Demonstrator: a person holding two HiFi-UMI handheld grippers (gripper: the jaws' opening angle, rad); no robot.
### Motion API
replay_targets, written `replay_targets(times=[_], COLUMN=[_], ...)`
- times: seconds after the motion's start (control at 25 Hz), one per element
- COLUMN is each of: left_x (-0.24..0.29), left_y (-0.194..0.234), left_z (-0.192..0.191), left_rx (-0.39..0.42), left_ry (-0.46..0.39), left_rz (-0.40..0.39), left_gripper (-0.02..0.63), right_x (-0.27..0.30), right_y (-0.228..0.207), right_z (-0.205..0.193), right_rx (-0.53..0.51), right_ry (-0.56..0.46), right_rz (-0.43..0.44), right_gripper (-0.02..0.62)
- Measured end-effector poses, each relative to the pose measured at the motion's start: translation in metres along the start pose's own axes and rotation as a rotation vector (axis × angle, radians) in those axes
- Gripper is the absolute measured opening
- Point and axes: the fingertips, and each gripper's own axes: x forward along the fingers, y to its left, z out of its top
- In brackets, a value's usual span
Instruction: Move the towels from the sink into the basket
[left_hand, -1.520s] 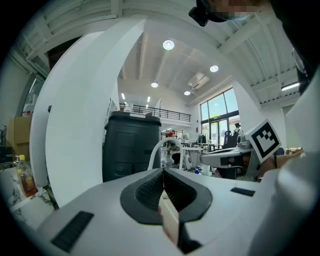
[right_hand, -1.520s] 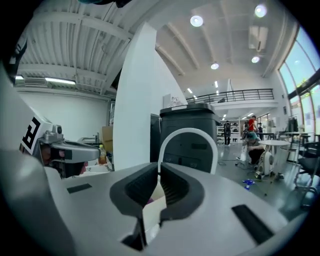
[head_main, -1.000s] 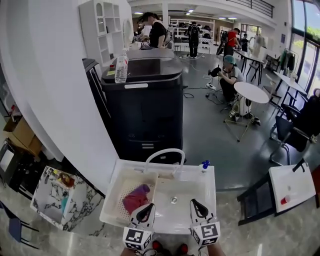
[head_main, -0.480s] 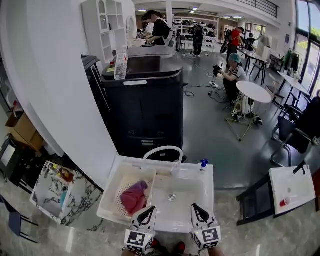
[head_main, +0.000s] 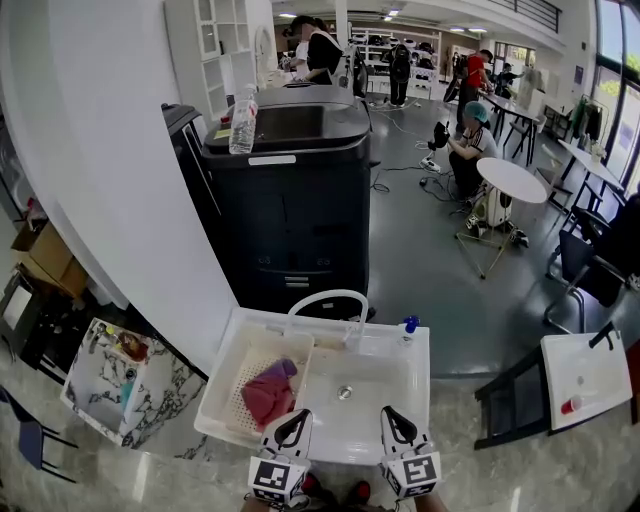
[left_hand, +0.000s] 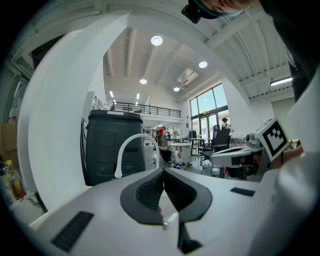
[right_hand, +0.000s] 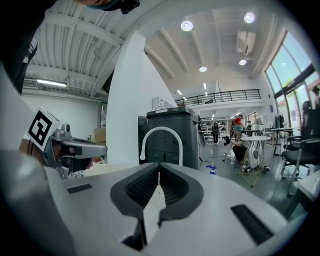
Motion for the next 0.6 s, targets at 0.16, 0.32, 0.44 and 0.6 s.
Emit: replay_targets(times=[0.16,0.32,0.44,0.6], left_x=[0.0014,0.0042,0.0075,0.0091], left_y=[0.0017,0.0027,0.0022,0.0025], left_z=[0.0005,-0.0006,0.0014,0.0042], left_rx=[0.001,-0.008,-0.001,0.002], left_ry=[-0.001,0.003,-0.001,-0.004], left_rz=[-0.007,-0.007,-0.009,-0.013], left_gripper=[0.008,0.008,0.008,0.008], right_x=[0.0032,0.0057,0.0072,0.0094], right_y=[0.0007,0.0005,-0.0013,-0.0013], right_z=[0.0006,0.0011,0.0015,0.0008], right_rx=[0.001,0.0,0.004,0.007], right_ry=[-0.003,-0.002,-0.001,0.0], right_rz=[0.001,0.004,0.005,0.005], right_gripper=[0.031,0.032,0.032,0.031])
